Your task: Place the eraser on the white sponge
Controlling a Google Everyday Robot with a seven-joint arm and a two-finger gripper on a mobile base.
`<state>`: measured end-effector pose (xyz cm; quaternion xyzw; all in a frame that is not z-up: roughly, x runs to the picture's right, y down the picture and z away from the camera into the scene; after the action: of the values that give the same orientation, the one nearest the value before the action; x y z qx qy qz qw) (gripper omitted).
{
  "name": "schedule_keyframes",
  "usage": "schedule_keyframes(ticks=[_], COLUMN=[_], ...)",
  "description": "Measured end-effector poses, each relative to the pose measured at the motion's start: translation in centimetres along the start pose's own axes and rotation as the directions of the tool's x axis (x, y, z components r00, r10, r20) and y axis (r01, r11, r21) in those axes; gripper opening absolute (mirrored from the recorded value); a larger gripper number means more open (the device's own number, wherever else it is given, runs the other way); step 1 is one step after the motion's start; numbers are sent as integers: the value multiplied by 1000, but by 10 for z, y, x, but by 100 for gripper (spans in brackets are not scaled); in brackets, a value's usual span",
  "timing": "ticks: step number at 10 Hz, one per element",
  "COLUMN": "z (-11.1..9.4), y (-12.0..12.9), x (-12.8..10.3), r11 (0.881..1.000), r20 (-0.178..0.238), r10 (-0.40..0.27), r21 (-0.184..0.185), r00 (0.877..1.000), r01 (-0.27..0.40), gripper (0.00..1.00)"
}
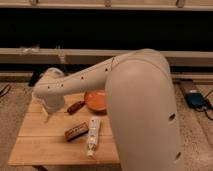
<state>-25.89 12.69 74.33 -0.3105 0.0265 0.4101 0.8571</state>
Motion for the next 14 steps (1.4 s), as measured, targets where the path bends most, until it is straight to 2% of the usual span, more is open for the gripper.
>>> schedule_keyframes(ticks=[8, 10, 11, 12, 13, 14], z=[1, 7, 18, 28, 37, 39], y=[0, -4, -10, -16, -23, -27], x=[0, 6, 18, 31, 49, 59], r11=[1000, 997, 979, 948, 912, 896], r20=[-1, -20, -38, -46, -53, -58], r10=[-7, -74, -197, -310, -399, -434], r21=[-1, -23, -54, -87, -121, -135], r00=[1000, 997, 980, 950, 915, 899], r01=[7, 74, 195, 306, 391, 423], gripper=[80, 80, 80, 80, 80, 80])
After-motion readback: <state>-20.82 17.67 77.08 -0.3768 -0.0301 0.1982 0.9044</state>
